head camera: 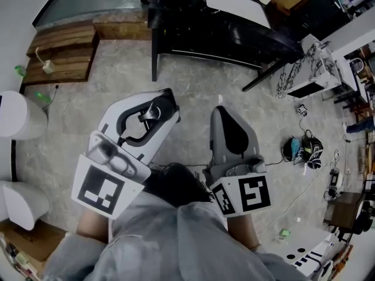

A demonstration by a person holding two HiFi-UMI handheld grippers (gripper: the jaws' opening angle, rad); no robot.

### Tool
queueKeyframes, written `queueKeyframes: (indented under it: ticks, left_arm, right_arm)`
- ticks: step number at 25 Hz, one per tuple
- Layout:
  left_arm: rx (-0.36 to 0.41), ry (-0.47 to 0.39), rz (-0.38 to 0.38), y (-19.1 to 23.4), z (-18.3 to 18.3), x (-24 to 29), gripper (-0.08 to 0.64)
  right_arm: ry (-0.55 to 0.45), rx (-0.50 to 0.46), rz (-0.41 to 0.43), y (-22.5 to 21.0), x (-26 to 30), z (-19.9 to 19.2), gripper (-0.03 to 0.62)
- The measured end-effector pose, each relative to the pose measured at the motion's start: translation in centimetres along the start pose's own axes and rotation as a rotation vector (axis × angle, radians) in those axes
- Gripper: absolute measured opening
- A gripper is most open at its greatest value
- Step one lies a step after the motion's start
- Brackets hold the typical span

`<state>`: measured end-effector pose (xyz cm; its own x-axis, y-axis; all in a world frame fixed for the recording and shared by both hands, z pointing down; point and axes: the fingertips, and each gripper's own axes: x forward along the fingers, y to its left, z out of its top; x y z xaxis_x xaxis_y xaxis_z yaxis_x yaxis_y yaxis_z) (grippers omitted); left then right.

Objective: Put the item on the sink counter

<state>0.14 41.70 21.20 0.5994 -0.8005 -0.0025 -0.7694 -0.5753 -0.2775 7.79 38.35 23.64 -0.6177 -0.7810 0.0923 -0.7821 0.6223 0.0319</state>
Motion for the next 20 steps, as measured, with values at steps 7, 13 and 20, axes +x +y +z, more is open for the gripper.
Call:
queueKeyframes:
  ticks: [7, 13, 20]
  left_arm:
    - [-0.011, 0.002, -0.023, 0.2, -0.6, -1.1, 0.094]
    - [-0.02, -0.007, -0.028, 0.5, -0.6, -0.7, 0.094]
    - [-0.022, -0.005, -0.022, 1.0, -1.0, 0.4, 0.094]
  right_arm:
    - [0.013, 0.006, -0.032, 1.0, -0.3, -0.5, -0.003]
    - [0.023, -0.004, -0.053, 0.3, -0.5, -0.4, -0.003]
    - [0.031, 0.0, -0.047, -0.5, 0.4, -1.1, -0.003]
